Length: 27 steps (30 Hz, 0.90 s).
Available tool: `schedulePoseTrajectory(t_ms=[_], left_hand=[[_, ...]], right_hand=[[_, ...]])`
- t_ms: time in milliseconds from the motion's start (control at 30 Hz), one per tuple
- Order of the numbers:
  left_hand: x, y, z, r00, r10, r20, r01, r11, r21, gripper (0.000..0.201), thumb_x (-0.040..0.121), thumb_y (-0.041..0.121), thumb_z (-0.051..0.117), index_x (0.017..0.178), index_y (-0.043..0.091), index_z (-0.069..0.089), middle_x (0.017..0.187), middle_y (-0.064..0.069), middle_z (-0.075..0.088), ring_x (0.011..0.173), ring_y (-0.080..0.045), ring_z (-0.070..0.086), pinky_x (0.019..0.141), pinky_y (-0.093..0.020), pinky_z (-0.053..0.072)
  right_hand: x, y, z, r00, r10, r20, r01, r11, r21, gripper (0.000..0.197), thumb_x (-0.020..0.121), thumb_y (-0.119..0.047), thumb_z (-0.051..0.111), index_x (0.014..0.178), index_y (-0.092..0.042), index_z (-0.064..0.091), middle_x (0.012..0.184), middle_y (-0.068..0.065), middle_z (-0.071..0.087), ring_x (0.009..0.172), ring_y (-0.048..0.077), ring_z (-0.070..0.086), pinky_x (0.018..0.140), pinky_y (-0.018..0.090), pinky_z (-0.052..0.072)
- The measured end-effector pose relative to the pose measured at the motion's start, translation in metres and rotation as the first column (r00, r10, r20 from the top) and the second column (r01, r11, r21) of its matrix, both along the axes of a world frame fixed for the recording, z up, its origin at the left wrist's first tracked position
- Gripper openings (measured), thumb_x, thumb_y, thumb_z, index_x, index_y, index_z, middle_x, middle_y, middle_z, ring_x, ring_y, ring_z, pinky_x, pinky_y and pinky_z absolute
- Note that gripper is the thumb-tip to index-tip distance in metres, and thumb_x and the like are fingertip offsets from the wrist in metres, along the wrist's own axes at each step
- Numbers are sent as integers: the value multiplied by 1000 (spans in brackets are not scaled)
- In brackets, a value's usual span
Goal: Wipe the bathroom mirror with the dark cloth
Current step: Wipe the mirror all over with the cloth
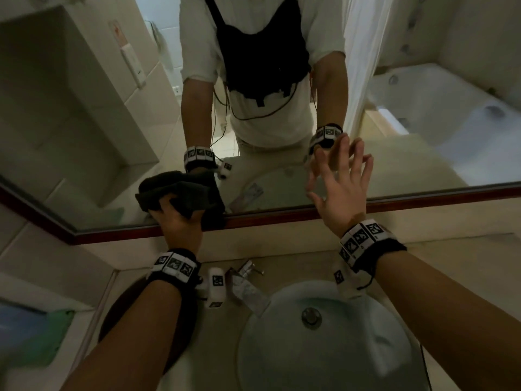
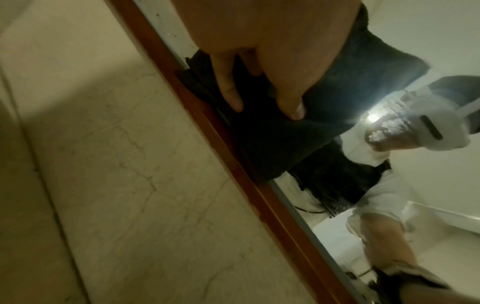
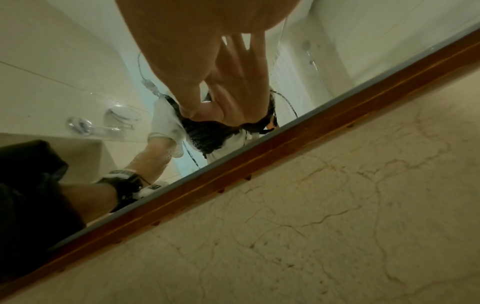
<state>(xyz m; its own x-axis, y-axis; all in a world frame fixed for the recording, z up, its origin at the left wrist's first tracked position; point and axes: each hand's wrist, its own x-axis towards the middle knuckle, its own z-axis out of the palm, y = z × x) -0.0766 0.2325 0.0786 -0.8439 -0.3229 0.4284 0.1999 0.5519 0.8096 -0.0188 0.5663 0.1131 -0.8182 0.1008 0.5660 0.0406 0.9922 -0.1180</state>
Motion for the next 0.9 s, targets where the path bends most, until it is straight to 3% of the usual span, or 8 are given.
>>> schedulePoseTrajectory(t_ms=[167, 267, 367, 500, 667, 833, 900], left_hand=[[-1, 7, -6, 999, 40, -1, -40, 999, -20, 71, 71, 41, 76, 130, 26, 38, 135, -21, 44, 117, -29, 51, 99, -31, 43], [7, 37, 0, 999, 49, -1, -49, 998, -33, 64, 76, 28, 79, 128, 16, 44, 133, -25, 43, 114, -35, 51, 100, -42, 45], [17, 91, 2, 999, -9, -32, 5, 993, -122, 49, 78, 17, 78, 119, 5, 53, 127, -28, 46, 109, -38, 52, 99, -47, 46], [24, 156, -4, 981, -195, 14, 196, 975, -108, 51, 82, 22, 67, 128, 14, 47, 138, -27, 37, 124, -39, 43, 107, -51, 39], [23, 160, -5, 977, -209, -33, 205, 974, -97, 50, 83, 16, 70, 127, 15, 47, 140, -25, 35, 126, -38, 41, 108, -51, 39], [22, 146, -5, 984, -177, -16, 176, 983, -46, 55, 81, 14, 73, 125, 24, 41, 143, -26, 29, 128, -42, 41, 107, -53, 41], [22, 138, -5, 987, -158, 6, 158, 987, -24, 55, 82, 14, 74, 128, 20, 44, 146, -26, 25, 129, -43, 41, 106, -54, 41]], right_hand=[[-5, 1, -3, 1000, 7, 8, -7, 1000, -29, 105, 83, -42, 72, 157, -33, -3, 163, 18, -11, 146, 39, -19, 115, 69, 2], [-6, 1, -5, 1000, 20, -15, -20, 1000, -24, 109, 81, -42, 74, 156, -34, -4, 163, 19, -7, 147, 44, -11, 114, 70, 2], [-5, 3, -5, 999, 36, -37, -37, 999, -3, 110, 81, -41, 74, 156, -34, -7, 163, 18, -7, 147, 42, -14, 115, 69, 2], [-2, 9, -5, 998, 48, -29, -47, 998, 34, 108, 83, -32, 72, 155, -35, -8, 163, 13, -14, 146, 37, -20, 115, 69, 4], [-1, 10, -7, 998, 42, -40, -40, 998, 47, 93, 89, -35, 63, 156, -34, 0, 163, 12, -12, 147, 33, -22, 115, 69, 7], [-2, 2, -11, 999, 8, -46, -7, 1000, 10, 96, 86, -41, 68, 157, -32, 4, 163, 14, -11, 148, 37, -17, 116, 67, 5], [-2, -1, -13, 999, -2, -40, 2, 1000, 6, 96, 86, -44, 68, 157, -31, 5, 162, 13, -13, 148, 40, -13, 116, 67, 5]])
